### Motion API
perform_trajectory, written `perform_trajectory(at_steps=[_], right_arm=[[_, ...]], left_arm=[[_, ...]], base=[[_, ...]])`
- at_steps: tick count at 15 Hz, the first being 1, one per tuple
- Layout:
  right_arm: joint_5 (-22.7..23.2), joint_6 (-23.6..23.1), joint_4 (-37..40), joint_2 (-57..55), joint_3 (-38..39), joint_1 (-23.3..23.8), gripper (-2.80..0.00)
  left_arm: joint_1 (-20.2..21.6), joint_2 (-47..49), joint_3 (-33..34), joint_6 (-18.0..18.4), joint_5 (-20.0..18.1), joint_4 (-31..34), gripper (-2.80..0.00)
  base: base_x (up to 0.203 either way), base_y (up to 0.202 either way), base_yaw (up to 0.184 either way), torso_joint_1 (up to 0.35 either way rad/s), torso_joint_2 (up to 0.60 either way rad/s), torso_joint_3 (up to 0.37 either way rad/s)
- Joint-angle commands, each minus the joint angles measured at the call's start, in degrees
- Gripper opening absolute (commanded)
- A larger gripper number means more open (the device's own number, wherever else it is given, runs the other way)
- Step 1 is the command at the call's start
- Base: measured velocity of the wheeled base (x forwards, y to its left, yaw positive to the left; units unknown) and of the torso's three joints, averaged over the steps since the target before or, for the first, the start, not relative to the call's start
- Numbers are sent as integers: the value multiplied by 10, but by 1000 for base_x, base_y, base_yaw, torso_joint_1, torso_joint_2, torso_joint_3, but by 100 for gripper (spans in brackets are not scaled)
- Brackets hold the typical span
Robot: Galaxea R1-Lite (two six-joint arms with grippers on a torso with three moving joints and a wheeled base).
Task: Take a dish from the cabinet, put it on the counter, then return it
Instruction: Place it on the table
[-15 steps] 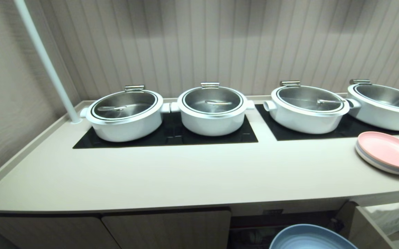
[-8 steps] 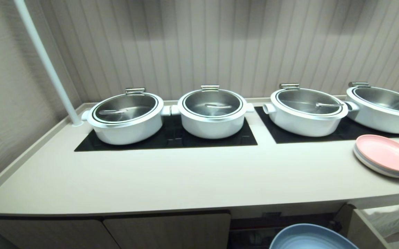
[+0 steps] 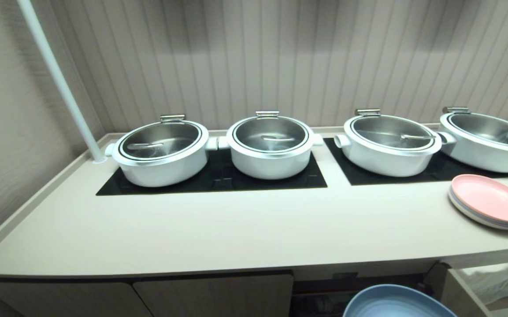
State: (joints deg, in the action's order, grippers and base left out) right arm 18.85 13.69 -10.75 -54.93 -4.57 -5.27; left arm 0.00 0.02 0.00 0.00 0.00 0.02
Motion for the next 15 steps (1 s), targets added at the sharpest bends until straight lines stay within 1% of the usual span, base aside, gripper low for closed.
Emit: perform_trajectory(at_steps=[1, 10, 15], right_arm=[[1, 1, -1, -1, 0, 0, -280], [1, 0, -3, -3, 2, 0, -280], [1, 4, -1, -4, 2, 0, -280]], left_arm=[[0, 0, 0, 0, 0, 0, -280], [0, 0, 0, 0, 0, 0, -280], [0, 0, 0, 0, 0, 0, -280]], base=[[0, 0, 0, 80, -168, -85], [0, 0, 0, 67, -128, -64], [0, 0, 0, 0, 0, 0]])
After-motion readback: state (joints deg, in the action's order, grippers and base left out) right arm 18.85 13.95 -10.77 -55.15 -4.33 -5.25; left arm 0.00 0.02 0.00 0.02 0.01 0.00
